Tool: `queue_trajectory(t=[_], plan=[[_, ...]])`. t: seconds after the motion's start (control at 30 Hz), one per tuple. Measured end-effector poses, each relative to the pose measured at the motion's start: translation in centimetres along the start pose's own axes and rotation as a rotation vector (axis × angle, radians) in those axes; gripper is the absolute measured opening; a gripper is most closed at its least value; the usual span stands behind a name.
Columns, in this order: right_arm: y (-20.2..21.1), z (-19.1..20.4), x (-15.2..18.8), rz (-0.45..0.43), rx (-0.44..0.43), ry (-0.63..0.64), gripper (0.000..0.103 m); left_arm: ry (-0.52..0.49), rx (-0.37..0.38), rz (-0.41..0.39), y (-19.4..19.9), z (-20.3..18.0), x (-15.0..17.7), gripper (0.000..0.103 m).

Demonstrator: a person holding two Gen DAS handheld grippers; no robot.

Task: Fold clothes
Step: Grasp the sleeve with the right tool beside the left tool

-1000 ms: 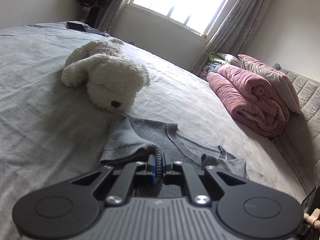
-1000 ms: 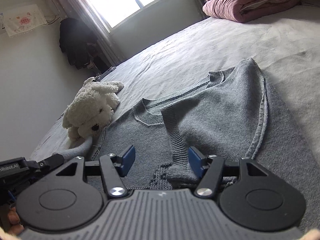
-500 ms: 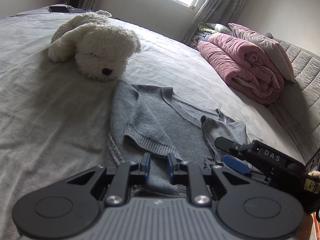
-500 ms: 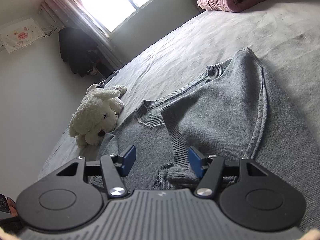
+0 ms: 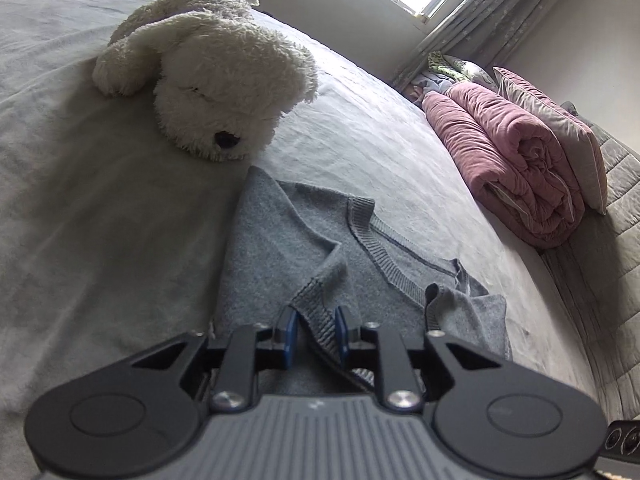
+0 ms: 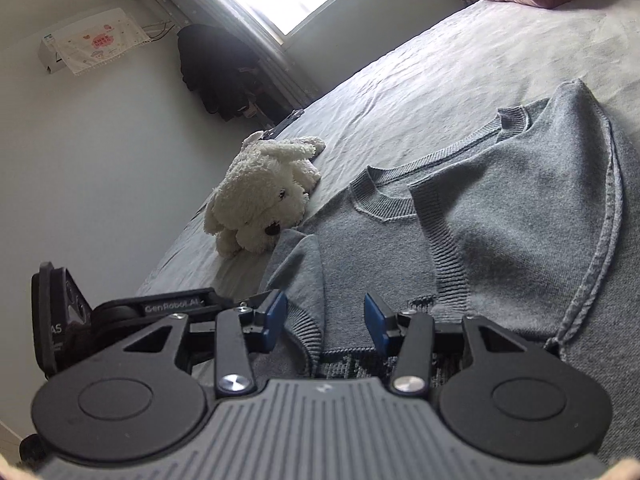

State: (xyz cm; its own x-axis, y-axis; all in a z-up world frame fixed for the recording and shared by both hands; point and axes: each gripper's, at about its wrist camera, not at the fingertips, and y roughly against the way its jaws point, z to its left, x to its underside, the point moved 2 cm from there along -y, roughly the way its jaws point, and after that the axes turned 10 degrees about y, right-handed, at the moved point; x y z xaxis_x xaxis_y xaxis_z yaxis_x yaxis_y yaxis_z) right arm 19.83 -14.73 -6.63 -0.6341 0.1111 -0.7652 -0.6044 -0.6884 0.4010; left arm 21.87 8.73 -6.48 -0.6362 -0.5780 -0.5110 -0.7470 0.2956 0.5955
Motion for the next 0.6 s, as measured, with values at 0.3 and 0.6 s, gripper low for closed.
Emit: queue_trajectory(t=[0.3, 0.6], plan=[[-1.2, -0.1, 0.9, 0.053, 0.017, 0.007, 0.049, -0.157, 0.055, -0.034, 2.4, -2.2, 1.5, 0.038], [-1.4, -1.3, 1.1, 0.027, 0.021, -0.059, 0.036, -0.595, 0.105, -0.051, 6.1, -0.6, 6.5, 0.05]])
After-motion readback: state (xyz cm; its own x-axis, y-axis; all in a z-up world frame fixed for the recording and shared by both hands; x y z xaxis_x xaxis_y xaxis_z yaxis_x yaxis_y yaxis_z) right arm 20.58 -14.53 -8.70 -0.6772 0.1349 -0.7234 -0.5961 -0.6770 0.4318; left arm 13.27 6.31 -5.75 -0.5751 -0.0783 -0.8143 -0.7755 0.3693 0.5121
